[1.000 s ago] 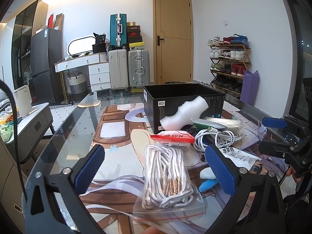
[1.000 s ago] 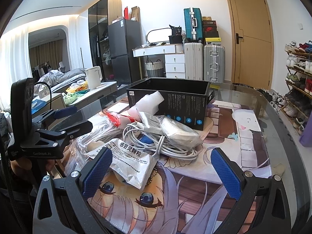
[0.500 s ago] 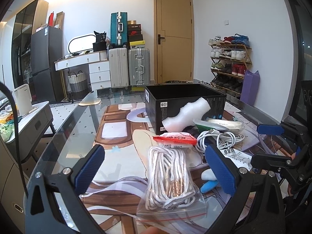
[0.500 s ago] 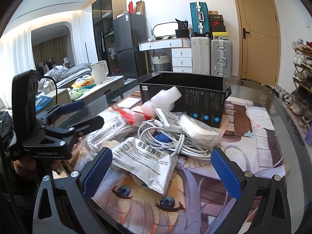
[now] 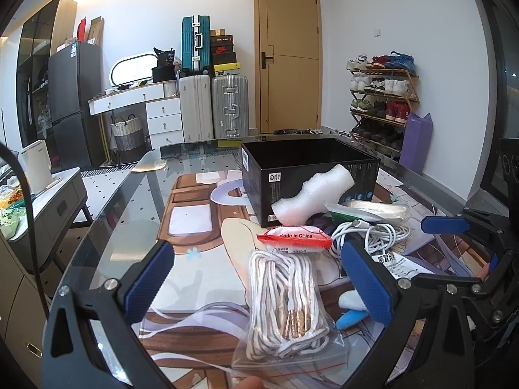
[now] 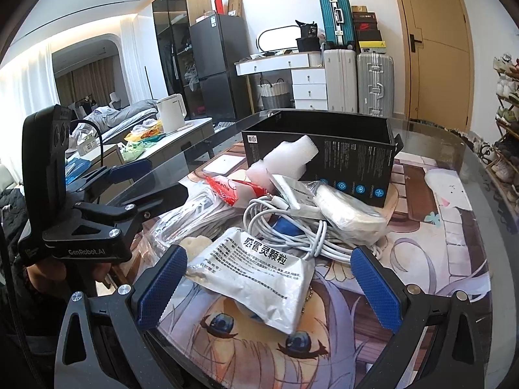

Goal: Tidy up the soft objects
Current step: 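Grasp the white medicine packet with the right tool while the left tool grasps the zip bag of white cords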

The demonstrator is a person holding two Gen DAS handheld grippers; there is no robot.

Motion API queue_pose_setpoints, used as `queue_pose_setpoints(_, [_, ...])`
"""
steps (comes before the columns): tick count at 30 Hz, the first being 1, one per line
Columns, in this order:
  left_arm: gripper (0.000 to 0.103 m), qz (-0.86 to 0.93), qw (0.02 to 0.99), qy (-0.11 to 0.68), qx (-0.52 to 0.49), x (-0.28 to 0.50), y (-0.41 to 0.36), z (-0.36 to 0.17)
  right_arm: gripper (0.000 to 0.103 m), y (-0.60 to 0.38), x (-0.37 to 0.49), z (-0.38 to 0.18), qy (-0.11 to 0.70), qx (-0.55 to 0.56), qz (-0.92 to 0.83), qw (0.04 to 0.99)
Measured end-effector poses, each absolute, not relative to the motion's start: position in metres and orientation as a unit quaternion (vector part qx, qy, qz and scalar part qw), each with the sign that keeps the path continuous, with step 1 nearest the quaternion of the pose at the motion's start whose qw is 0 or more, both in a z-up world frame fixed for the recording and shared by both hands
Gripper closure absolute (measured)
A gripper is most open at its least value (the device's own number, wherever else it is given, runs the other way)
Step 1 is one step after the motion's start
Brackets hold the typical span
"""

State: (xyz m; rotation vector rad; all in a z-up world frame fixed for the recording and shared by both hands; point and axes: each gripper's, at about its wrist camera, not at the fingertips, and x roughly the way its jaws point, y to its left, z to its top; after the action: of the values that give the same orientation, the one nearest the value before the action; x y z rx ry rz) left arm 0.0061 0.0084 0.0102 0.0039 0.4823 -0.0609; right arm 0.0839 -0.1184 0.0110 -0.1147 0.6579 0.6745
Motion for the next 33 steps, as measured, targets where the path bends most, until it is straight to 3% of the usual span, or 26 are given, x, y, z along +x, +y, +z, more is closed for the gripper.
queue_pose_setpoints(18, [0.000,-0.017,0.965,0.261,0.005,0.011,0.014,0.005,0.001,-0.123,0.109,-0.012,0.396,-0.021,0.326,0.858])
queue_pose_setpoints(33, [0.000,-0.016,0.955,0.295,0.009,0.015,0.012,-0.007,0.001,-0.134,0.104,-0.016,0.401,0.012,0.354,0.845])
